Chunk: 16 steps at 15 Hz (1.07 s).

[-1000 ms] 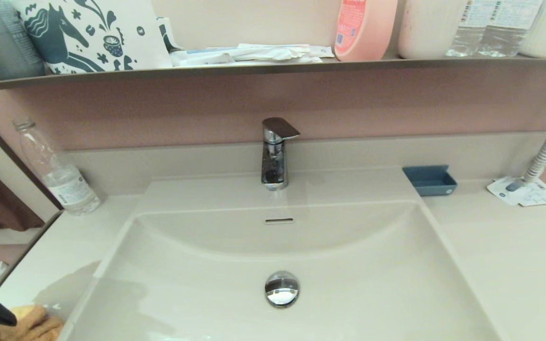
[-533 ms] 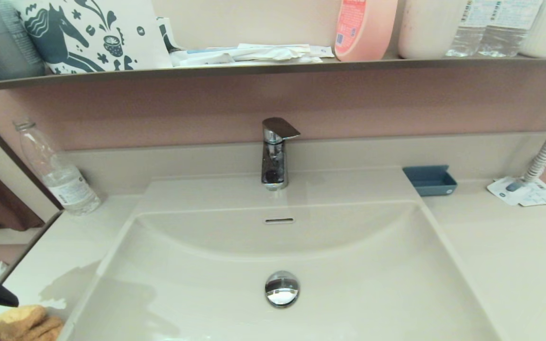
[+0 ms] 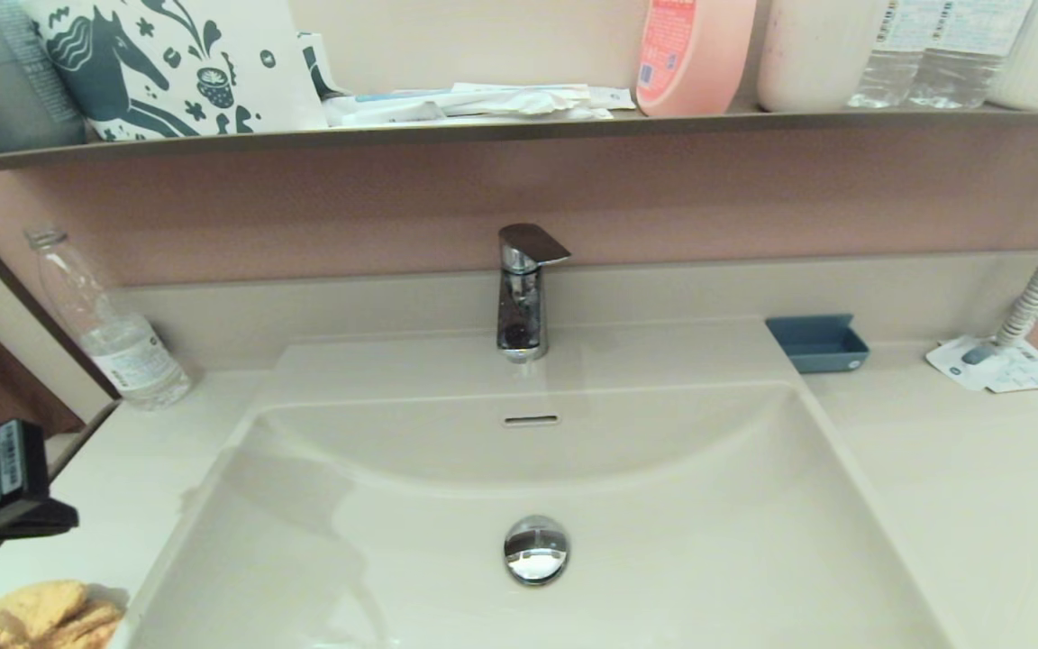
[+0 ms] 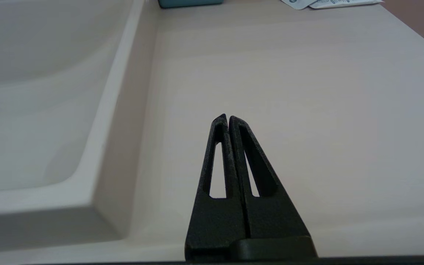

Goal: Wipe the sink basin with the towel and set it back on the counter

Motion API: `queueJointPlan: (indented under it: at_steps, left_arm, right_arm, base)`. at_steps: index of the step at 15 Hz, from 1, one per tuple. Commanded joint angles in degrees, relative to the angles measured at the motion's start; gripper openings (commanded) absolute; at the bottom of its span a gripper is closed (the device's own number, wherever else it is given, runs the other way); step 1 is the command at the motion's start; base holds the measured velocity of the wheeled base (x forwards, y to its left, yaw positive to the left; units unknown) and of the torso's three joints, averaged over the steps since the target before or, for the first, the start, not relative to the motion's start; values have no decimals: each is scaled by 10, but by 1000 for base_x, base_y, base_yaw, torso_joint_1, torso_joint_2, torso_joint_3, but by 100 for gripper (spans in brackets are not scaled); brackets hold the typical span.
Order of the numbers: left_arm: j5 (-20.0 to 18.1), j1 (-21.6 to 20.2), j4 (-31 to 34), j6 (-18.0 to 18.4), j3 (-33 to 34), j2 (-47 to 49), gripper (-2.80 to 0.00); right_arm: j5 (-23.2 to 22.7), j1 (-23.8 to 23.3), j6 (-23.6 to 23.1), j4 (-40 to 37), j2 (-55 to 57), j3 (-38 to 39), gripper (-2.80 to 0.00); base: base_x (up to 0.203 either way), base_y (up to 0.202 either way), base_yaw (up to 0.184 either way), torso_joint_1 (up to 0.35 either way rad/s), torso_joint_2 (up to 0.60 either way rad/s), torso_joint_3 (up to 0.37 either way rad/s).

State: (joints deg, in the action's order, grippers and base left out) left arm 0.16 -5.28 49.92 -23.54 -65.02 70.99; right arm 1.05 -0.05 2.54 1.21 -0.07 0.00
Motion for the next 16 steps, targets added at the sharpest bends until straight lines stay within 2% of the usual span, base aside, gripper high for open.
queueJointPlan:
  at_steps: [1,3,4,6,7,9,11,12,14,16]
  left_arm:
    - [1,85,-17,-19,5,-35,-280]
    - [5,178,-40,-54,8,-92,-280]
    - [7,209,-45,-70,10,-130,-280]
    - [10,233,-50,-90,14,-200,-280]
    - [27,233,-51,-101,15,-223,-280]
    - [100,204,-49,-125,16,-257,-280]
    - [122,178,-32,-135,23,-314,-280]
    - [130,147,-17,-132,25,-340,-280]
    - [131,92,12,-97,34,-409,-280]
    - [129,69,27,-44,66,-487,-280]
  right_arm:
    - [0,0,0,0,1,0,-280]
    - [0,0,0,0,1,0,-280]
    - [0,0,0,0,1,0,-280]
    - [0,0,0,0,1,0,-280]
    - [0,0,0,0,1,0,-280]
    - [0,0,-1,0,1,0,-280]
    - [0,0,0,0,1,0,-280]
    - [0,0,0,0,1,0,-280]
    - [0,0,0,0,1,0,-280]
    - [0,0,0,0,1,0,-280]
  base:
    - [0,0,0,0,0,0]
    - [0,0,0,0,0,0]
    - [0,0,0,0,0,0]
    - [0,0,0,0,0,0]
    - [0,0,0,0,0,0]
    - [0,0,0,0,0,0]
    - [0,0,0,0,0,0]
    - [0,0,0,0,0,0]
    - [0,0,0,0,0,0]
    - [0,0,0,0,0,0]
